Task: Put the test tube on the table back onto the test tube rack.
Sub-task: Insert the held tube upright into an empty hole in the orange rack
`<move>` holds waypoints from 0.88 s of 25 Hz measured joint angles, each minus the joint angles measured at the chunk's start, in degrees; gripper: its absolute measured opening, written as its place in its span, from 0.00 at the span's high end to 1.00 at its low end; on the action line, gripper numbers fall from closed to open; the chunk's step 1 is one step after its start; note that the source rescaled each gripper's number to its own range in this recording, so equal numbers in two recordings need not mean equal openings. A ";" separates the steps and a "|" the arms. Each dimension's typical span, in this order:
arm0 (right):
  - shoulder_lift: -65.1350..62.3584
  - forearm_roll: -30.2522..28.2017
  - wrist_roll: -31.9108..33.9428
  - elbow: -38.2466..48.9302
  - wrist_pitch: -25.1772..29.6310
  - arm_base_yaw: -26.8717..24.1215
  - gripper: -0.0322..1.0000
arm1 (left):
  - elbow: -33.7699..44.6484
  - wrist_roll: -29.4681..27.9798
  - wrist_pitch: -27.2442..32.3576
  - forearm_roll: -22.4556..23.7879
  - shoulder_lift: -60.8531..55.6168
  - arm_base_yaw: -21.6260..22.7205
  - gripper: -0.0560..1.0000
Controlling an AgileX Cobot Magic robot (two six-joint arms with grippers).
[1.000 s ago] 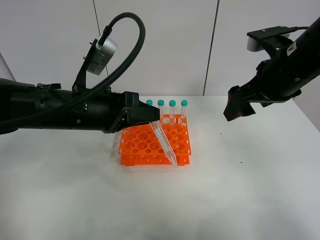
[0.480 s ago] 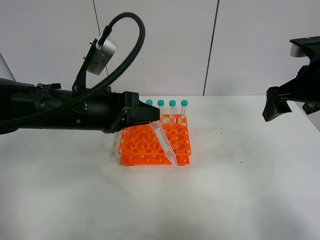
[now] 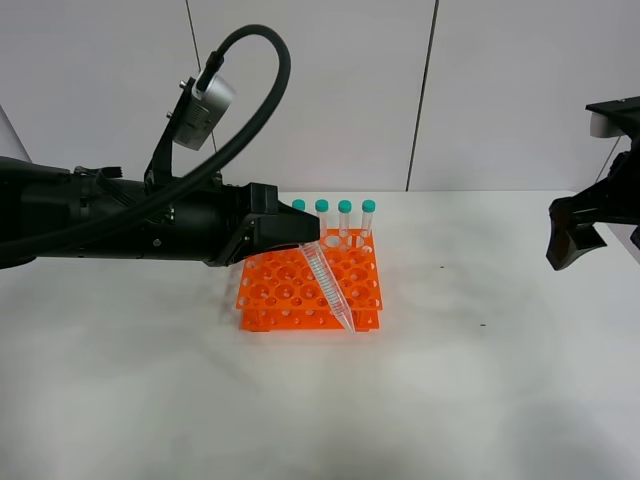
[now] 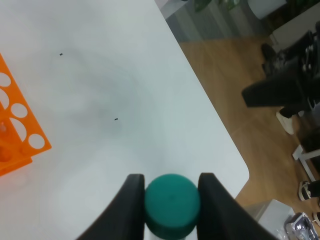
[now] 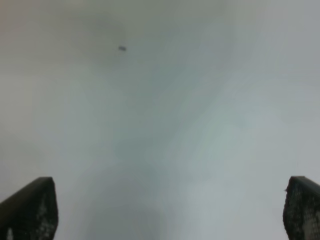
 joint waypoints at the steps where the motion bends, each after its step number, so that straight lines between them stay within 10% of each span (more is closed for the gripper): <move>1: -0.31 0.30 -0.17 0.99 0.13 0.00 0.00 | 0.00 0.00 0.00 0.00 0.00 0.00 0.95; 22: -59.98 3.75 -2.56 38.23 -9.71 0.00 0.00 | 0.00 0.00 0.00 0.00 0.00 0.00 0.95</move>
